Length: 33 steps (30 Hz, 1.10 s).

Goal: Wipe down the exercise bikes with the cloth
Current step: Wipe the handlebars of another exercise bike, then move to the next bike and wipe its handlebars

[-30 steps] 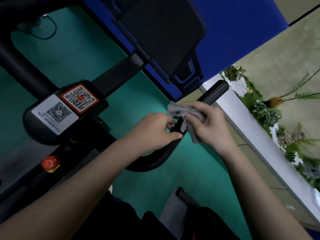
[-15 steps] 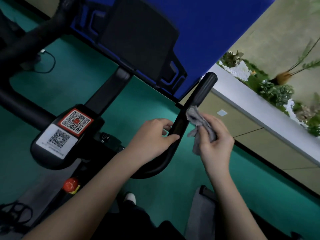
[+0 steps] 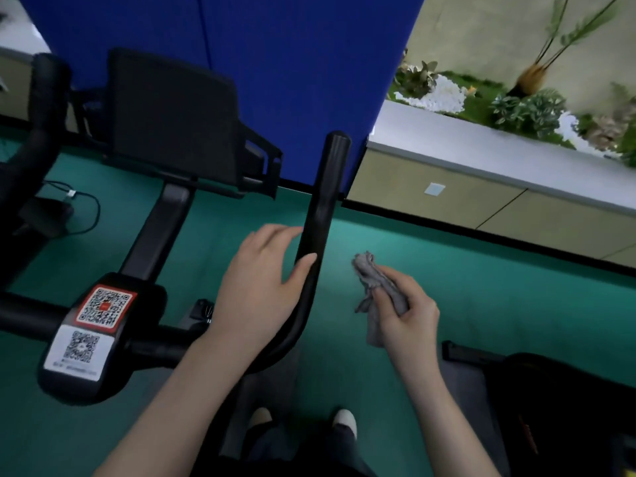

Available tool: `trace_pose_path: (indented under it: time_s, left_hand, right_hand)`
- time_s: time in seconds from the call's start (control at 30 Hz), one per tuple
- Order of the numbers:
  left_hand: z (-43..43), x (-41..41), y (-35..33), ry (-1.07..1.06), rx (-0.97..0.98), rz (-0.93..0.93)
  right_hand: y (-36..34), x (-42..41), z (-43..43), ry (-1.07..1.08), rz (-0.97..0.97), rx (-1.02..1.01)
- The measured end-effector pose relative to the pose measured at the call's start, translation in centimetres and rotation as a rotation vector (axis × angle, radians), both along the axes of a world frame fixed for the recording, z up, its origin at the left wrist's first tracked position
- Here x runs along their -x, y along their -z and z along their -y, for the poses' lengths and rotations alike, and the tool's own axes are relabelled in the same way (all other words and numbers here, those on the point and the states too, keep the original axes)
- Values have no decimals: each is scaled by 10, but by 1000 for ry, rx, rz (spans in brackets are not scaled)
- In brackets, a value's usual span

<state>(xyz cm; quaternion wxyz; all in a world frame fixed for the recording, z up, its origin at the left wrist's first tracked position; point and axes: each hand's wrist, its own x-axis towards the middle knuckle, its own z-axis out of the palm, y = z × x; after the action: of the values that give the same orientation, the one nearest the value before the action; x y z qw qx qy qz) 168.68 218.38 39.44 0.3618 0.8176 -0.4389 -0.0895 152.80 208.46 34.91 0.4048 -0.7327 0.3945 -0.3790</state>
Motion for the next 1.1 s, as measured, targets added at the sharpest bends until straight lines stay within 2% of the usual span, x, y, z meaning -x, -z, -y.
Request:
trace_pose_path:
  time_s: [0.17, 0.37, 0.77, 1.0, 1.1]
  left_hand:
    - [29, 34, -7, 114, -31, 298]
    - [84, 100, 6, 247, -180, 408]
    - [193, 232, 72, 387, -525, 347]
    - [222, 232, 95, 412, -659, 238]
    - [237, 216, 107, 388, -719, 91]
  right_hand:
    - [1, 27, 27, -33, 36, -69]
    - [3, 100, 79, 11, 51, -95]
    - [24, 263, 181, 207, -6, -162]
    - [40, 290, 211, 253, -16, -227]
    - [48, 282, 227, 236, -32, -271]
